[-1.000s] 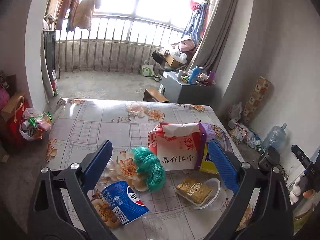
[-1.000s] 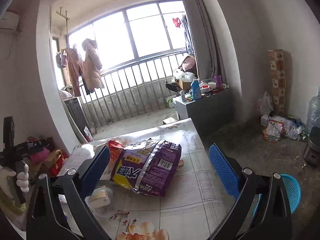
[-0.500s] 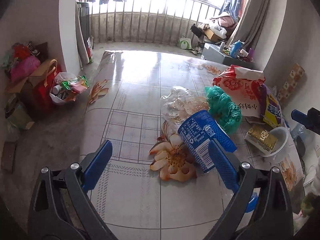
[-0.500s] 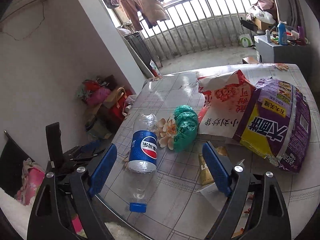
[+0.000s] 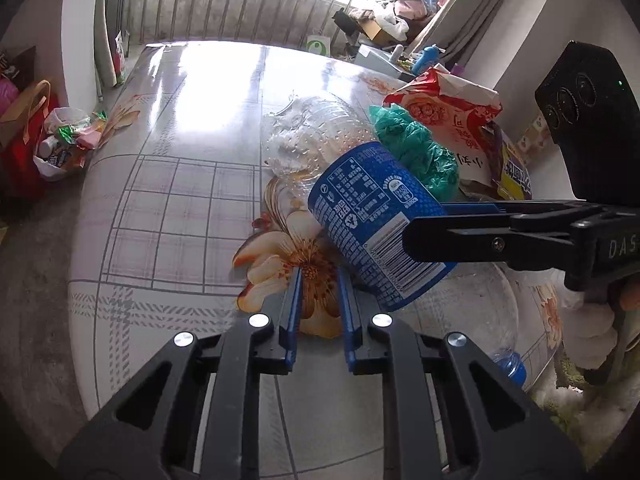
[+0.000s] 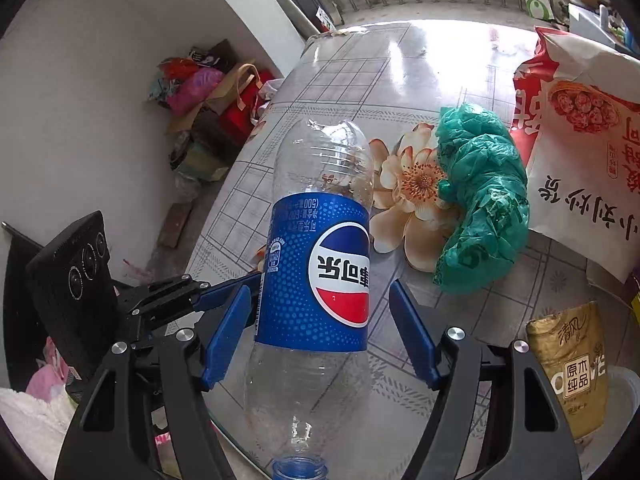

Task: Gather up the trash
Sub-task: 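Grasp the Pepsi bottle with the right tool while the left tool grasps the gold snack packet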

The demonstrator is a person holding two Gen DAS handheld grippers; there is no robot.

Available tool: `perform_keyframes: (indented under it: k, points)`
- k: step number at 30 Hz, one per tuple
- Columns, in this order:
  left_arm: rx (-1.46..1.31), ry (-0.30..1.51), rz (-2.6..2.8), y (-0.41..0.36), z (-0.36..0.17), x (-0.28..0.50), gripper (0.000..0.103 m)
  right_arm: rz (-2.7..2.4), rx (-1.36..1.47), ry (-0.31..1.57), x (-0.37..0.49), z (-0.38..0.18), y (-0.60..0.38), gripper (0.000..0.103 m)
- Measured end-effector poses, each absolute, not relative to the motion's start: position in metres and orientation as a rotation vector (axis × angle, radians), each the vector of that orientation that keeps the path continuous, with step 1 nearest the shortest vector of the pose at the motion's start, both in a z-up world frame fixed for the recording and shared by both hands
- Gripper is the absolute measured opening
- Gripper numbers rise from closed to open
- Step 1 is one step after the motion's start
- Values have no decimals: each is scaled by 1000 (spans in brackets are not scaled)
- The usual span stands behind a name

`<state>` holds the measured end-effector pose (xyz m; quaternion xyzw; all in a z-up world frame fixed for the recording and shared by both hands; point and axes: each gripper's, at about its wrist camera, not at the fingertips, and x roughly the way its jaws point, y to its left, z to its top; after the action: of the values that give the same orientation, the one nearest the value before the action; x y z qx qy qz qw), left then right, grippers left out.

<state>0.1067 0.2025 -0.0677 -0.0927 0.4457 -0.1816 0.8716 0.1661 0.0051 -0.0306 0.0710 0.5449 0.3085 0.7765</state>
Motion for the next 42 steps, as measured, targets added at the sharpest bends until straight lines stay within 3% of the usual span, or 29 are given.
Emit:
perform_keyframes:
  k: [4, 13, 20, 25, 32, 33, 36, 42]
  points:
    - [-206, 931, -406, 197, -73, 109, 8, 714, 211, 1258, 172, -49, 11, 60]
    - [-234, 837, -476, 184, -31, 89, 6, 748, 246, 1152, 143, -16, -14, 59]
    - [-192, 725, -725, 108, 15, 74, 6, 631, 381, 985, 85, 27, -111, 59]
    - [-145, 757, -845, 49, 8, 74, 6, 433, 515, 933, 42, 31, -191, 59]
    - [-131, 856, -742, 36, -18, 95, 10, 169, 630, 976, 12, -2, -265, 59]
    - [-122, 881, -709, 37, -21, 102, 13, 139, 637, 992, 13, -9, -268, 59]
    - [-143, 993, -622, 42, -36, 123, 38, 69, 648, 1025, 25, -30, -272, 60]
    - [-437, 1185, -598, 58, -67, 158, 52, 49, 646, 1037, 36, -45, -271, 60]
